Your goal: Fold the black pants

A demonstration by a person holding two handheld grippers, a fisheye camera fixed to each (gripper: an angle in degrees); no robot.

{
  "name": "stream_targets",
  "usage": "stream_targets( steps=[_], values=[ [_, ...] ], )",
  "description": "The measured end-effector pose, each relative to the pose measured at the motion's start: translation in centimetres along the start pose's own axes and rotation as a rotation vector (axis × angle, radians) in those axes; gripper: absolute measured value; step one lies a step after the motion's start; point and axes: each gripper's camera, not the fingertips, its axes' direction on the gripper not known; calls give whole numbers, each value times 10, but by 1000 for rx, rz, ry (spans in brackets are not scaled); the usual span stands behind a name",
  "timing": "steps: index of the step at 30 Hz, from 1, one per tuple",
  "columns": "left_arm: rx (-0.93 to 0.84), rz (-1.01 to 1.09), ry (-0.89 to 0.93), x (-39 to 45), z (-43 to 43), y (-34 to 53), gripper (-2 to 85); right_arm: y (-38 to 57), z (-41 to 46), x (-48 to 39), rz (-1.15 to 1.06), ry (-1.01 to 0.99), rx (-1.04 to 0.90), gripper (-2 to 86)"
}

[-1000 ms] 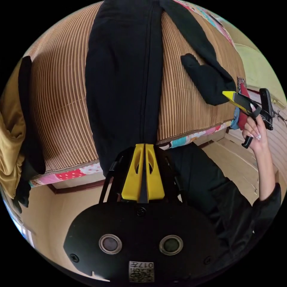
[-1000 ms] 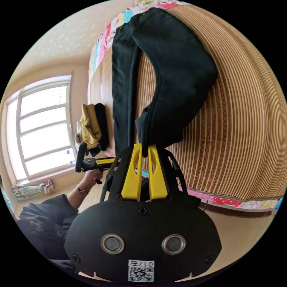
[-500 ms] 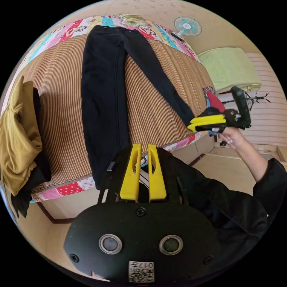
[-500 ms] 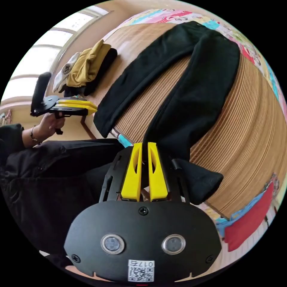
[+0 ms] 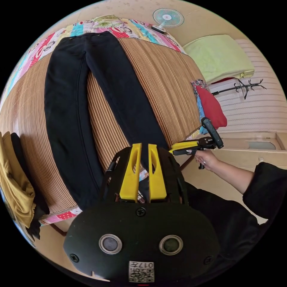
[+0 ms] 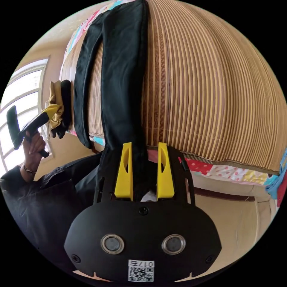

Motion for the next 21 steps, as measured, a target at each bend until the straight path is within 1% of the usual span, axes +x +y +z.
stream_targets(
  steps=[3,4,5,7,9,11,12,13,14,15,17,18,20,21],
  values=[
    [-15,-40,38,-4,0,-3,58,12,-10,17,-47,-91,0,107],
    [-12,-62,55,-4,-2,-4,61,19,-10,23,-89,-183,-51,103],
    [2,-67,74,-2,-5,-4,65,28,-6,28,-100,-200,-98,96],
    [2,-60,89,4,-7,-7,69,43,2,35,-113,-133,-141,96],
    [-27,-56,91,10,-5,-12,75,53,12,50,-71,-174,-175,93],
    [-54,-53,106,19,-1,-19,82,62,12,78,74,-338,-149,77],
    [-60,-52,111,21,-1,-21,83,65,10,85,114,-384,-145,71],
    [-68,-49,120,26,-2,-24,87,71,-1,92,145,-482,-104,59],
    [-76,-53,126,30,-3,-27,95,79,-22,89,116,-555,-20,49],
    [-79,-66,128,32,-5,-28,100,83,-35,85,95,-585,19,46],
    [-94,-115,141,36,-11,-31,125,99,-78,50,-25,-632,99,36],
    [-100,-129,141,37,-13,-31,131,102,-86,38,-70,-627,106,34],
    [-141,-150,148,44,-17,-32,155,110,-106,-9,-262,-582,98,31],
    [-153,-143,156,46,-18,-32,154,110,-108,-20,-313,-560,80,31]
  ],
)
